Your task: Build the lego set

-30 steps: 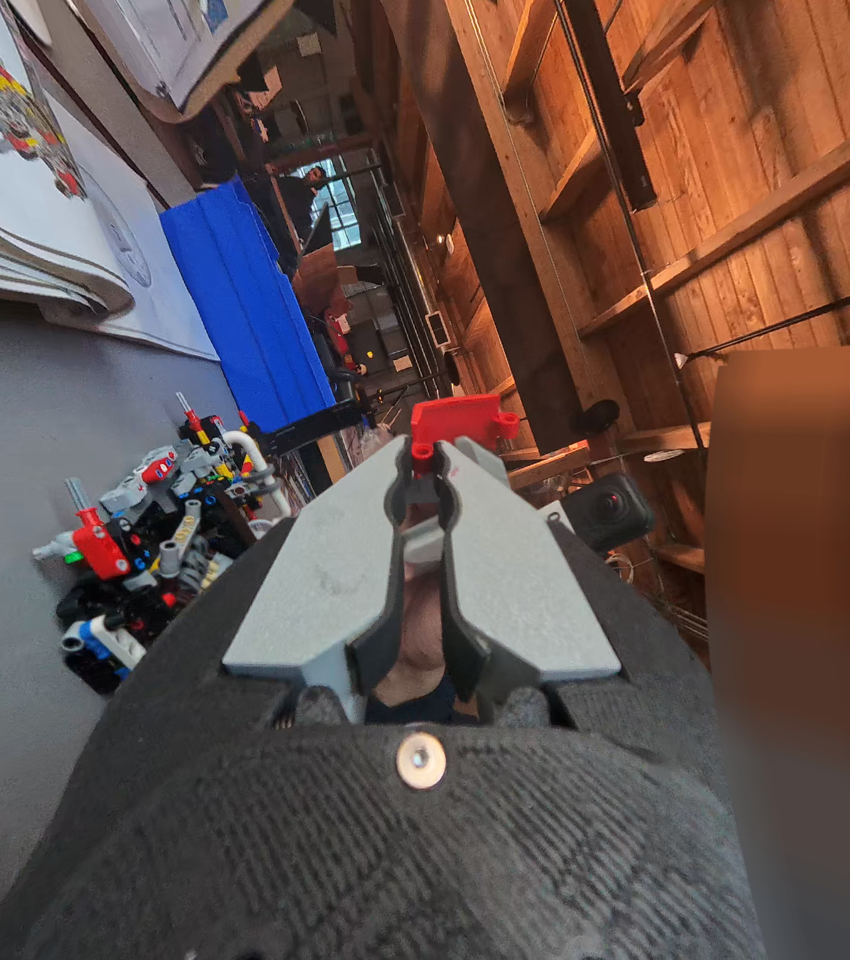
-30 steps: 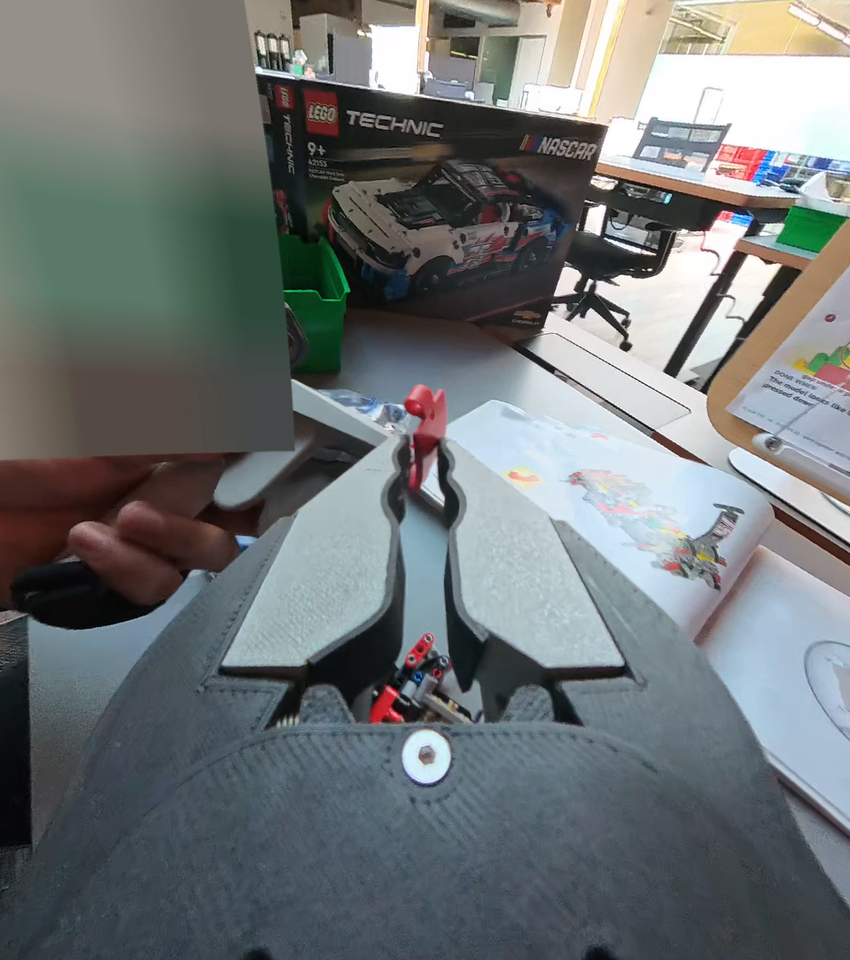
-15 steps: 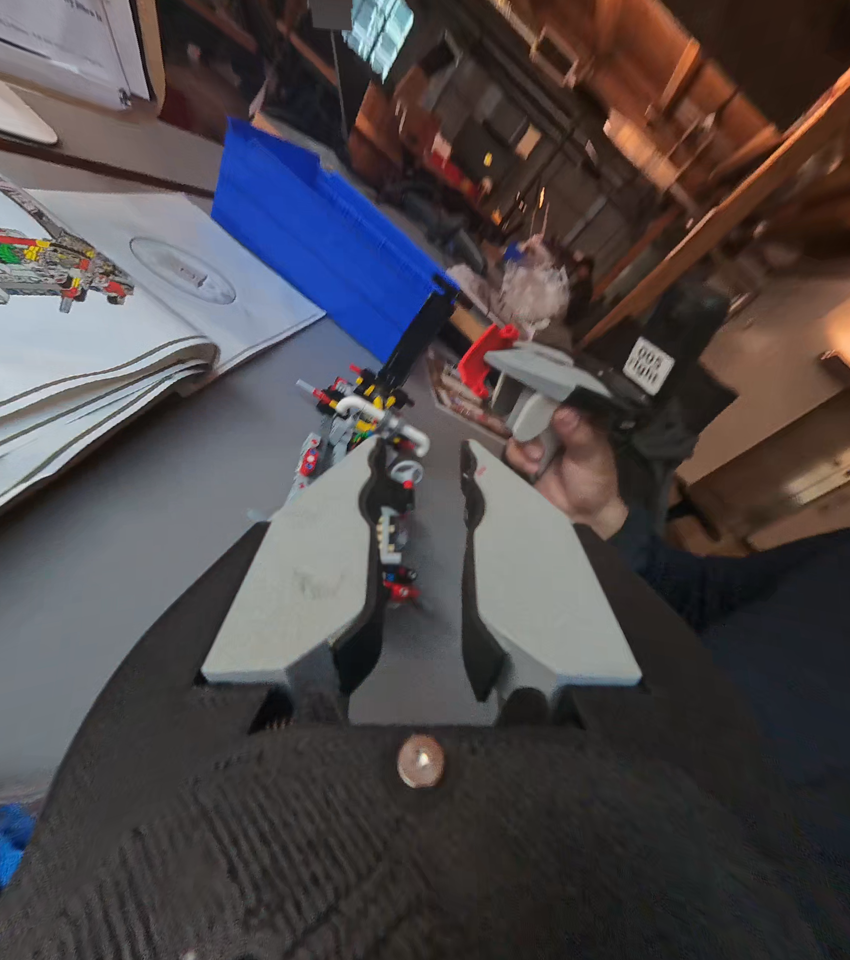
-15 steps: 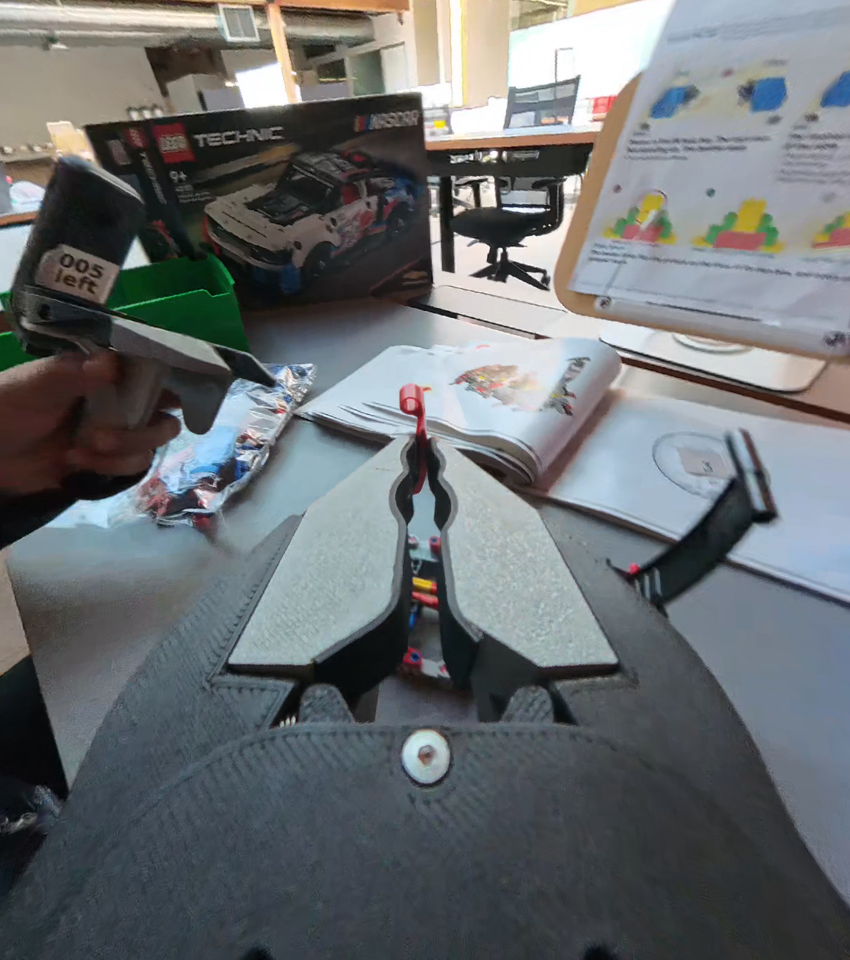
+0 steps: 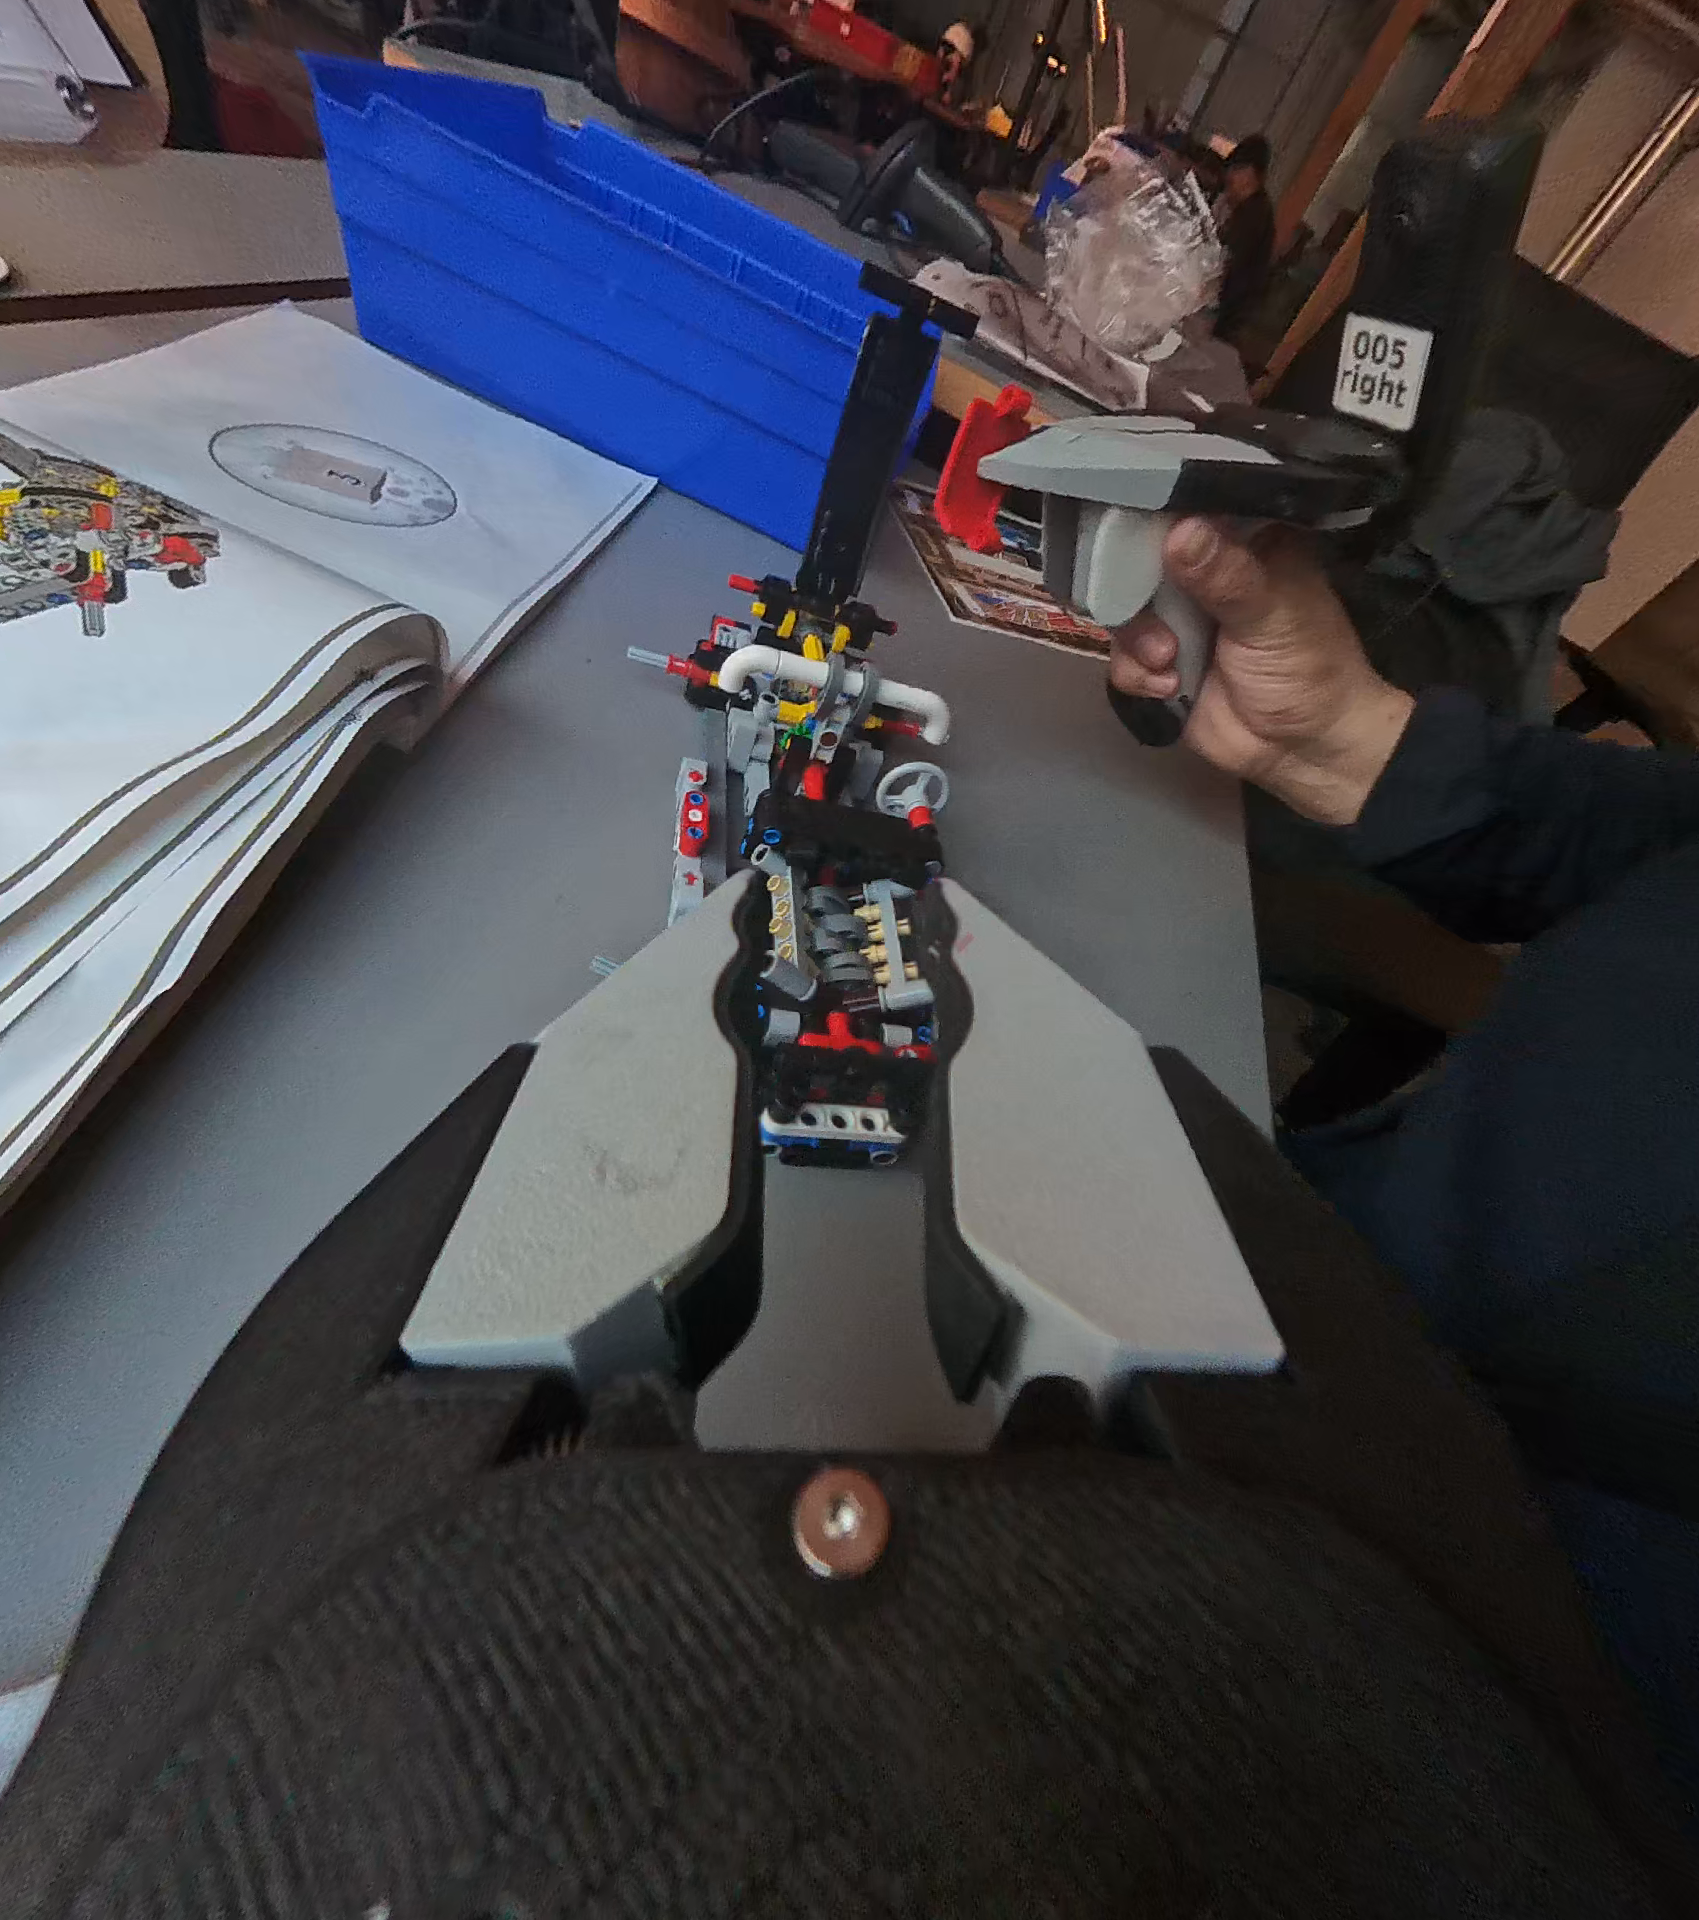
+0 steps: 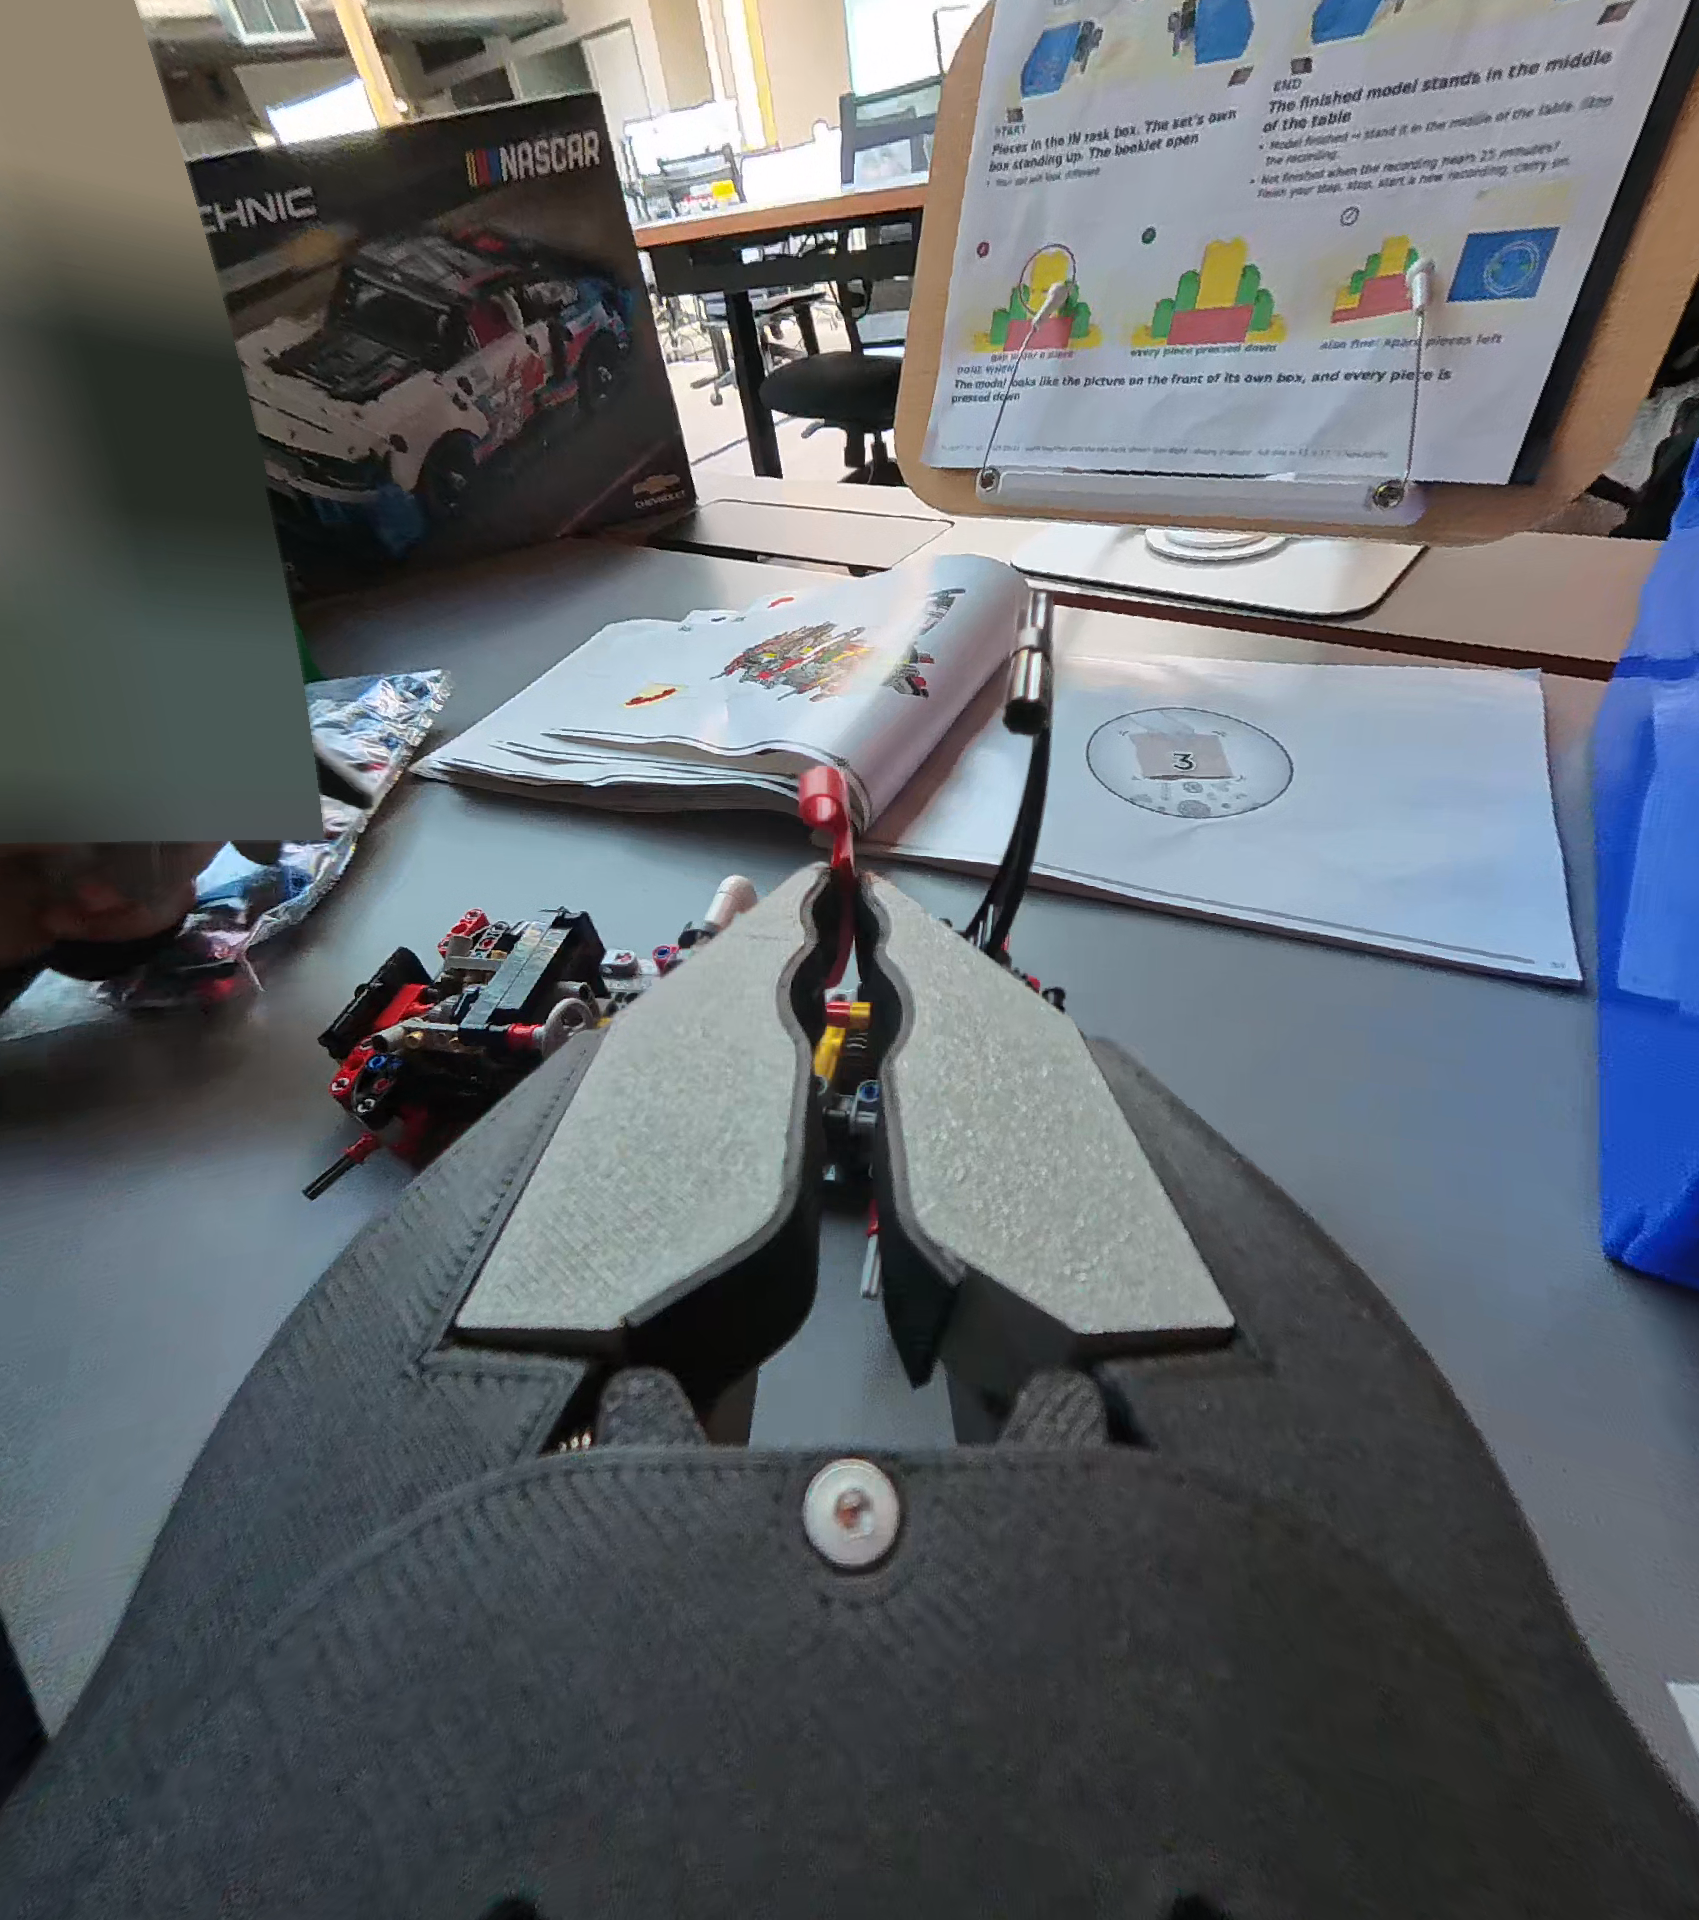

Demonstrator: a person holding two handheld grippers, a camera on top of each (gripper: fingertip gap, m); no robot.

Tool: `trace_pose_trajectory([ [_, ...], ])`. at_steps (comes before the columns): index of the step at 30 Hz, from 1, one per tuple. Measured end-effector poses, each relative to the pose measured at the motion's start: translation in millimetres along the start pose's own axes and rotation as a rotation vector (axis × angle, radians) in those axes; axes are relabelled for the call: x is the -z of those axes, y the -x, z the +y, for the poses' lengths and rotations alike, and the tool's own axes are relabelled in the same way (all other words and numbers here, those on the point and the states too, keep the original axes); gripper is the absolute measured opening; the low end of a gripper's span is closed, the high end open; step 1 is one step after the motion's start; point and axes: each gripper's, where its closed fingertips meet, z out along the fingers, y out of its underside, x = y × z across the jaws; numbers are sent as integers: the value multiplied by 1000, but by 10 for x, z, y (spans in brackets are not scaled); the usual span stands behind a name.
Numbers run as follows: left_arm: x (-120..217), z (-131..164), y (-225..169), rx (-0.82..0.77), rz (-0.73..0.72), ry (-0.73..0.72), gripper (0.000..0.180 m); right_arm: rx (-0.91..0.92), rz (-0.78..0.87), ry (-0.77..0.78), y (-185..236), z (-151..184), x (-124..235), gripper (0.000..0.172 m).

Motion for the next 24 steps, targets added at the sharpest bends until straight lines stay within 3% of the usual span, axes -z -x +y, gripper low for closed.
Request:
trace_pose_trajectory([
  [7,36,17,36,73,43,9,26,-4,9,51,36,88,-91,0],
  [17,-57,0,18,69,27,29,25,-197,-62,49,238,295,35,0],
  [24,-317,-24,-169,8,12,186,29,-213,-78,59,311,414,122,0],
])
